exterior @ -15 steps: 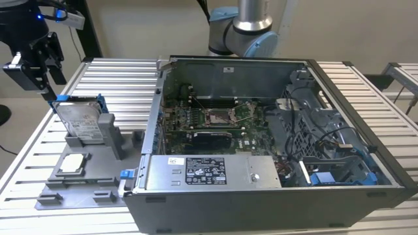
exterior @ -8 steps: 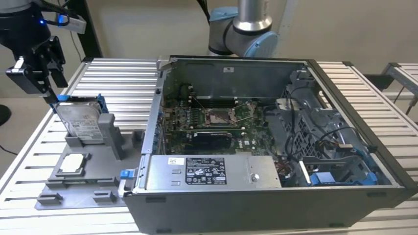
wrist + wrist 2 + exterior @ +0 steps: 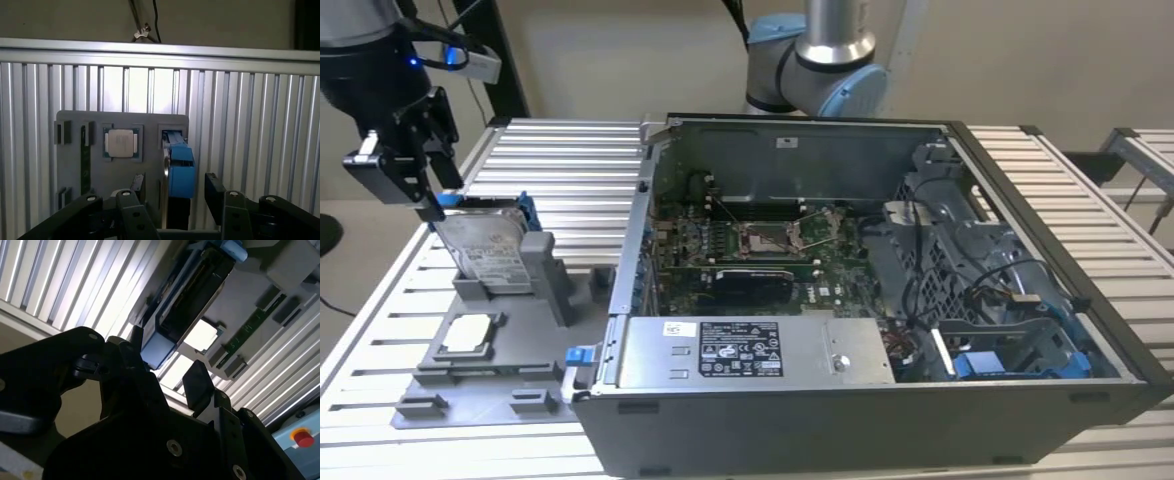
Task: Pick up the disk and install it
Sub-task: 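Pick up the disk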
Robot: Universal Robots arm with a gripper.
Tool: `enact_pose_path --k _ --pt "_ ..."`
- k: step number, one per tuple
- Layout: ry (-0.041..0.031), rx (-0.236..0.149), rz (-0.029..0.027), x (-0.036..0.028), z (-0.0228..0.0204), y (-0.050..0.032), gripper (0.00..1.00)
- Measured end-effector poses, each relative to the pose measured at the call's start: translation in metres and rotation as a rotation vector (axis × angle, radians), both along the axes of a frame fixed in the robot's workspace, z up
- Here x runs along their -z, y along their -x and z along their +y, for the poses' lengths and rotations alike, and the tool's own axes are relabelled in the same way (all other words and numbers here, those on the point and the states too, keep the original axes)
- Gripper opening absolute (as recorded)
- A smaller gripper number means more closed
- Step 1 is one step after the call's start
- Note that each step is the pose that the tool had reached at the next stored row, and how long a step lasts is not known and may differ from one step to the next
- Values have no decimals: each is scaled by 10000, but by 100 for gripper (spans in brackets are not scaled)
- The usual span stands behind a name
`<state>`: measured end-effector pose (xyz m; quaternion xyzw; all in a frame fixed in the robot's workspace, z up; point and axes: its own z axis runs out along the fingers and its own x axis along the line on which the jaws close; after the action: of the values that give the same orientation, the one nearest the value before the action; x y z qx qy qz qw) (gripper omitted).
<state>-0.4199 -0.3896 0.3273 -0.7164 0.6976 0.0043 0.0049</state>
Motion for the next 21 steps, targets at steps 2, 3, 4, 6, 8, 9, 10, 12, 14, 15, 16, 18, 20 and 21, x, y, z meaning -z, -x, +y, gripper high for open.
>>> enact_pose_path --k 2,3,4,6,8,9,10,12,14,15,16,18,20,21 --pt "1 0 0 31 0 0 100" --pt "1 0 -1 46 0 0 100" --pt "1 0 -1 62 0 0 100" --pt "1 1 0 93 1 1 100" --pt "1 1 0 126 0 1 100" --pt "2 1 0 143 0 0 100" --pt "1 1 -2 161 0 0 100" --pt "1 1 -3 198 0 0 100" --pt "0 0 -5 235 0 0 100" --pt "1 0 -7 252 0 0 100" --pt "1 -1 -9 268 0 0 100" --pt "1 -1 -11 299 0 0 100" --pt "1 -1 -11 326 0 0 100" --pt "2 0 -9 339 0 0 100"
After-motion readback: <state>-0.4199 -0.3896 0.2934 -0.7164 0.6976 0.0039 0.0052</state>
